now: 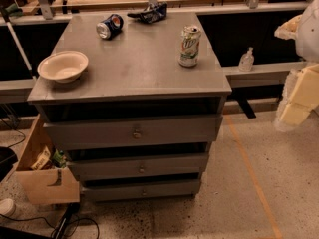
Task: Move 7up can near paper bowl
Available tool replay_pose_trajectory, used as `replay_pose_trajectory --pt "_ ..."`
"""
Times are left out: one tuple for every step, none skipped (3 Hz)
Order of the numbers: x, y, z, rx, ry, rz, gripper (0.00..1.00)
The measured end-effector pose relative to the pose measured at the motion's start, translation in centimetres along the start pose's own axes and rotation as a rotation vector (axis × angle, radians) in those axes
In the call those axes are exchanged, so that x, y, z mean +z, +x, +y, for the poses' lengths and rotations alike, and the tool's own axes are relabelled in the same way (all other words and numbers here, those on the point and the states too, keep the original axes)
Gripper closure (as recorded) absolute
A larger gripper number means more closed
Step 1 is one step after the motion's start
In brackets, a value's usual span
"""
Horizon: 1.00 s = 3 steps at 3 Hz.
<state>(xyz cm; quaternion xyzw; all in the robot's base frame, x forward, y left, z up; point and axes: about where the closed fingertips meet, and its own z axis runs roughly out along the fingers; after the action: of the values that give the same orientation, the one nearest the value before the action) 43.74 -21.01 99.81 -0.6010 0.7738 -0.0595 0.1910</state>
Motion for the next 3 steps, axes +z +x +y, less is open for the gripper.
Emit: replay_pose_trajectory --pt "0.0 0.0 -0.2 0.002 0.006 -0.005 0.00" --pt "0.6 -0.5 -2.3 0.027 0.079 -0.075 0.00" --pt "2.1 -0.3 -5.4 0.091 0.148 -0.201 0.00"
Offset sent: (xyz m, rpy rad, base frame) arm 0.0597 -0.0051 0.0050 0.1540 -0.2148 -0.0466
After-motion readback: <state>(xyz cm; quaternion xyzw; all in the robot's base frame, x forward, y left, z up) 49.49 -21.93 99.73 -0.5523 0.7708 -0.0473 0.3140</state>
